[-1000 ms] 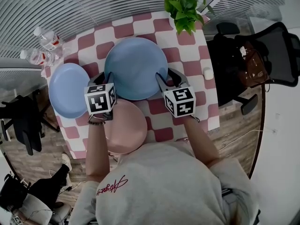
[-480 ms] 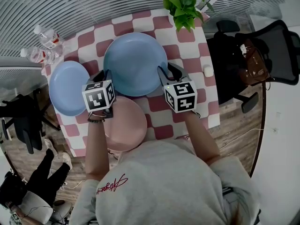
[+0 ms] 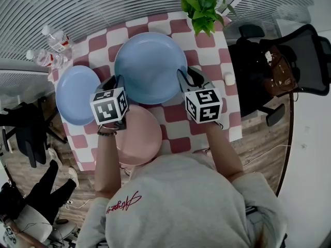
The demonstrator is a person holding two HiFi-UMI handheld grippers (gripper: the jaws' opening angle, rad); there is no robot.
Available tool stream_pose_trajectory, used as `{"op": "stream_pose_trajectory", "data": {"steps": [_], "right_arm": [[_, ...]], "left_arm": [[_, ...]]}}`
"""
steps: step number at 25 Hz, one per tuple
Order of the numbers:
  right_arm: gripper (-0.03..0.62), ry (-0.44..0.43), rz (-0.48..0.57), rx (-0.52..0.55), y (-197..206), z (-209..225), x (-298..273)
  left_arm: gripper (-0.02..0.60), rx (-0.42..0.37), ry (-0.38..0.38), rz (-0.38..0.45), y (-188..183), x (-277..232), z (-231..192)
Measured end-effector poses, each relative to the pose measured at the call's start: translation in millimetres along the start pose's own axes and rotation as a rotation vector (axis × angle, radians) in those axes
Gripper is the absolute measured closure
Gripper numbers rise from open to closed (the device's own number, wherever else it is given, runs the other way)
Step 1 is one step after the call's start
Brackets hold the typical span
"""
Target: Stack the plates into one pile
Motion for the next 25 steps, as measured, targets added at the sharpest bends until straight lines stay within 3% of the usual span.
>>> {"op": "stream_pose_trajectory", "data": {"steps": [14,25], "right_arm": [[0.488,-0.01,0.061,0.017,-17.0,-8.5,23.3],[0.495,-0.06,0.075,0.055,-20.3,-31.4,33.2]], "left_arm": [[0.52,0.001,-0.02,0.069,-9.5,34.7,3.4],[0.52,0.066,-0.06,0.095,9.9,67.9,-7.9]]}}
Point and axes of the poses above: the fingertips, and each gripper's own axes: x backward along the fingers, z to its right, y out of its underside, the point moved 4 cm from there along x, backward along the fingers, and after that the axes turned 10 degrees about -y, right-handed, at the moved point
